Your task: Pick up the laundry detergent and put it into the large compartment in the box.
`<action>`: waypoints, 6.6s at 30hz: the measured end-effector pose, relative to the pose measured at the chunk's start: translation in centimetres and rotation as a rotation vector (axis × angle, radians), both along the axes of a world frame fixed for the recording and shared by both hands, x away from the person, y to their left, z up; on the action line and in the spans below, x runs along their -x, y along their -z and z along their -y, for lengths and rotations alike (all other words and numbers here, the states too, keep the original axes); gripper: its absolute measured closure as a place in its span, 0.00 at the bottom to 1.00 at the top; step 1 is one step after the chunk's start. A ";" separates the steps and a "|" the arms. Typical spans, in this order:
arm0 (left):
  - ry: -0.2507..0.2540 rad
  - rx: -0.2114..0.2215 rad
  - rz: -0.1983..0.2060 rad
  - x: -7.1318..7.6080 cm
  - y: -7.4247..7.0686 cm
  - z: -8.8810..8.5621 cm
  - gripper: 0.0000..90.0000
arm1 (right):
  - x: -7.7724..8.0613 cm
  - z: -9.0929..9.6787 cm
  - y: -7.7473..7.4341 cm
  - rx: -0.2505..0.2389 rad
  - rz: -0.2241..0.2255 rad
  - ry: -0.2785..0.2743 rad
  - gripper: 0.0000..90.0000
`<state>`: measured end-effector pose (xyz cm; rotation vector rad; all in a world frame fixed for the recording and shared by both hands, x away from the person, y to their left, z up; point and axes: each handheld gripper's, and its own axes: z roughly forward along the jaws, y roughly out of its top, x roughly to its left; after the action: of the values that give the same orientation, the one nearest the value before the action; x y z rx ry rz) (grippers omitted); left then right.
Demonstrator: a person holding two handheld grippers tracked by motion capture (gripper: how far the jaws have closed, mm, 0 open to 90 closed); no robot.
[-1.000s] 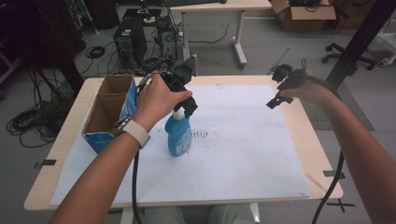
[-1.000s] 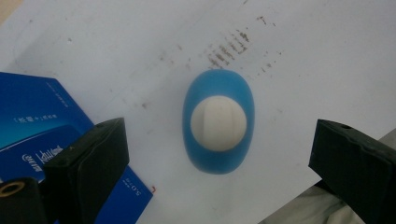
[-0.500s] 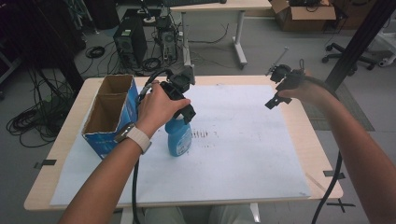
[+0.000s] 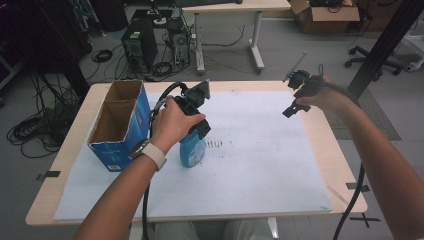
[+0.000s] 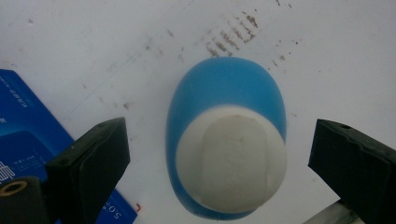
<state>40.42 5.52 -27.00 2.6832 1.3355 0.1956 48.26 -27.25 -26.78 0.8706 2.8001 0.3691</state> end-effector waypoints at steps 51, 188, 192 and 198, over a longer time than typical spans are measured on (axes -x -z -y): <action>-0.015 0.007 -0.025 -0.3 1.7 -0.1 0.41 | -0.1 0.1 0.0 -0.002 -0.001 0.001 0.12; -0.583 -0.008 0.014 -2.2 1.0 -20.4 0.41 | -0.1 -0.6 1.7 0.015 -0.039 0.003 0.12; -0.570 0.028 0.008 -2.2 0.9 -20.3 0.40 | -0.1 -0.7 1.7 0.015 -0.041 0.001 0.12; -0.566 0.026 0.005 -2.1 0.6 -20.6 0.35 | 0.1 -0.6 1.7 0.012 -0.041 0.000 0.12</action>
<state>42.47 26.08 -27.62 2.2108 2.0442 0.2361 48.20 -26.65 -28.45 0.8858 2.8367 0.3370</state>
